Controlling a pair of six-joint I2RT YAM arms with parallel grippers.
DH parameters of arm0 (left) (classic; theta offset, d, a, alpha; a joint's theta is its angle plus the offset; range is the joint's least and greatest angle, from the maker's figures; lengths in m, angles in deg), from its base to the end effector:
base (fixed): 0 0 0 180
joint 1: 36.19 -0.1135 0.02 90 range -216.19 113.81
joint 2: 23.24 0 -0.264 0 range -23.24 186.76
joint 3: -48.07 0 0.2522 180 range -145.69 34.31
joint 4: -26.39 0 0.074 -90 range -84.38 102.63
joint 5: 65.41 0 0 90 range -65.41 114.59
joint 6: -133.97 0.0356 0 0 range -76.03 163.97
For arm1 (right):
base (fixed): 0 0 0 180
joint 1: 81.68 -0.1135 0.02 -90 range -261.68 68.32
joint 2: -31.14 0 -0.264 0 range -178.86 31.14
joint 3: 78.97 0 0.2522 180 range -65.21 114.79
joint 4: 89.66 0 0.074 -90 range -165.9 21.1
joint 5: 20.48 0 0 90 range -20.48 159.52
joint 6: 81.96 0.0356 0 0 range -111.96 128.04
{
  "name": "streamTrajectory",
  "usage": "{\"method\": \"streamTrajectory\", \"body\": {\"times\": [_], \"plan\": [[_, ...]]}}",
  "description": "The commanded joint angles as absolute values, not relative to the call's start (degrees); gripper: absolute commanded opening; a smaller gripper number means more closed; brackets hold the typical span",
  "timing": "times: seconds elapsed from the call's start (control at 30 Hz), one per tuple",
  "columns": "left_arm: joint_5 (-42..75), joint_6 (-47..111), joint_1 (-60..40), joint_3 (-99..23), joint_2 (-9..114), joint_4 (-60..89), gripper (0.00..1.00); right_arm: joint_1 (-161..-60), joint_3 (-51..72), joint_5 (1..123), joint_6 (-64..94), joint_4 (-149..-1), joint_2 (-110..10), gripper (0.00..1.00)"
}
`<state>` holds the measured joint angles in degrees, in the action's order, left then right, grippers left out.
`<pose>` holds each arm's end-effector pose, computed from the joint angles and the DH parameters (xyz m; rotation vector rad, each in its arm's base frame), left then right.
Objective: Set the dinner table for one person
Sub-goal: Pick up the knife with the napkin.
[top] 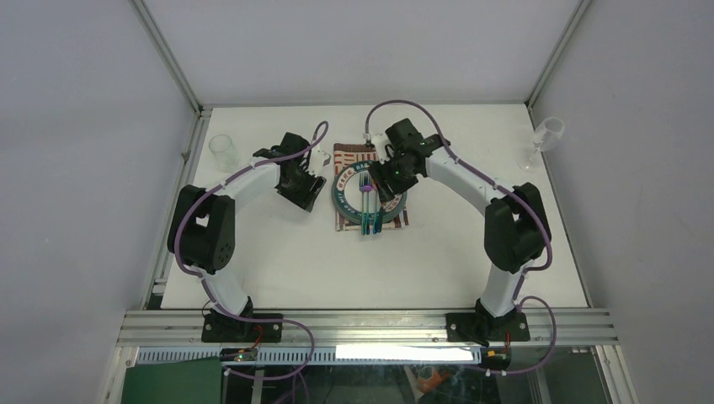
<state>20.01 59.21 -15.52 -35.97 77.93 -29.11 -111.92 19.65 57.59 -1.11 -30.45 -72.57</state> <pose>0.3216 -0.1244 0.1937 0.8919 2.6960 -0.1340 0.3254 0.1982 0.2495 -0.9749 2.5317 0.3918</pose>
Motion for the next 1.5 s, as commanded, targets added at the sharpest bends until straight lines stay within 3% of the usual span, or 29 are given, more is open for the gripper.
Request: {"method": "streamTrajectory", "body": {"times": [0.0,0.2,0.47,0.5,0.67,0.9,0.97,1.0,1.2,1.4,1.47], "plan": [[19.14,59.7,-15.05,-36.07,74.58,-27.27,0.57,-114.26,17.47,62.36,2.36,-32.78,-67.55,0.57],[19.19,59.61,-15.01,-36.17,75.03,-27.19,0.57,-117.86,12.72,65.49,3.3,-38.63,-66.69,0.56],[19.94,59.68,-15.03,-36.57,77.15,-27.18,0.57,-121.1,19.06,65.49,3.3,-42.7,-70.61,0.56],[20.2,59.74,-14.99,-36.53,77.48,-27.19,0.57,-121.08,20.77,72.27,16.9,-43.02,-71.35,0.76],[21.29,59.7,-15.0,-36.36,78.84,-27.15,0.57,-122.27,28.91,81.35,29.46,-38.84,-76.98,0.77],[22.9,60.2,-15.02,-35.03,79.34,-25.7,0.57,-123.6,26.23,84.46,34.69,-40.18,-78.26,0.79],[23.23,60.13,-15.01,-35.24,79.9,-25.7,0.56,-125.21,26.43,91.13,43.55,-39.03,-77.77,0.98],[23.36,60.2,-15.05,-35.2,80.1,-25.53,0.56,-126.21,26.48,93.02,44.85,-38.17,-77.5,0.99],[24.45,60.16,-15.16,-34.94,80.2,-25.19,0.56,-126.98,20.99,97.33,40.33,-42.29,-72.42,1.0],[24.44,59.42,-15.25,-34.82,77.66,-23.77,0.56,-124.73,18.93,108.01,20.67,-52.08,-68.41,1.0],[24.81,58.5,-15.3,-34.54,76.67,-21.91,0.56,-122.74,18.4,105.56,19.81,-52.75,-67.71,0.99]]}}
